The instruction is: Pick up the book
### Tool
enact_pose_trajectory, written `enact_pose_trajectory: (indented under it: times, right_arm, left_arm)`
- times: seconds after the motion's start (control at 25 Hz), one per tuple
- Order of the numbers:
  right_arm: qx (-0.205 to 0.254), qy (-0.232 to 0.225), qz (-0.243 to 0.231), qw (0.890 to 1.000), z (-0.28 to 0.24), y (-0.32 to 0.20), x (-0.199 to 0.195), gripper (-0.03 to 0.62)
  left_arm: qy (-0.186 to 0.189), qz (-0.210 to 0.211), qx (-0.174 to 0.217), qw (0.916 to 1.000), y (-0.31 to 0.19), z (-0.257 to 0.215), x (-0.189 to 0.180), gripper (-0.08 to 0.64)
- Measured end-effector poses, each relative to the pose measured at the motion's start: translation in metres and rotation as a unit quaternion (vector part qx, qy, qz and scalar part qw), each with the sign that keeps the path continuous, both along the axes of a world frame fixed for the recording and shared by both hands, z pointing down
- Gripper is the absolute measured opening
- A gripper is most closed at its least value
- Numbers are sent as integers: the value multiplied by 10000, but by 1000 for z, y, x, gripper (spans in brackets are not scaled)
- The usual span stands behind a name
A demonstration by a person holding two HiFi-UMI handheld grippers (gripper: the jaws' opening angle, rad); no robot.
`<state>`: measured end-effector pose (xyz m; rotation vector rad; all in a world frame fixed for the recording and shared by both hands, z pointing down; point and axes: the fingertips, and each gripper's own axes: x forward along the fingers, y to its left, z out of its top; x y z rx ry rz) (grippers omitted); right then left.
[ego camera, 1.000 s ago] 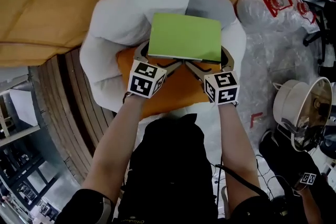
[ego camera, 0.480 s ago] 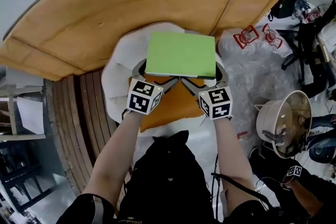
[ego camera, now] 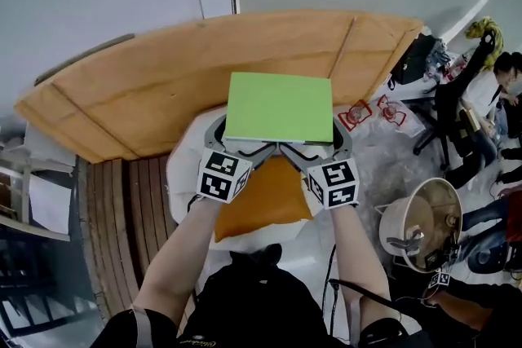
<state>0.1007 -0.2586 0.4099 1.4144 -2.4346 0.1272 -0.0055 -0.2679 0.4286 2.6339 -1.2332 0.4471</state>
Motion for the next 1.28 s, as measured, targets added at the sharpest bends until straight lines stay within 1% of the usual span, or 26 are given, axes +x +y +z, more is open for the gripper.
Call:
enact_pose_trajectory:
  times: [0.2,0.4,0.6,0.92,1.28]
  right_arm:
    - [412,-94,17,9991,-53,6,-4,557]
    - [616,-199,-37,9979,-85,18,-11,557]
    - [871,-122,-112,9961,-115,20,-16,557]
    - [1044,-118,-111,9944,-129,30,-17,557]
    - [1050,-140,-88,9943,-132,36,-17,557]
  left_arm:
    - [-31,11,430,9991,3,-56,-3,557]
    - [-125,-35,639,9979,17,-91,-11,557]
    - [-88,-124,862,9962,19,-120,-16,557]
    - [-91,-122,964,9952,28,-133,-16,557]
    - [-110,-113,993,9949,34,-137,-16,557]
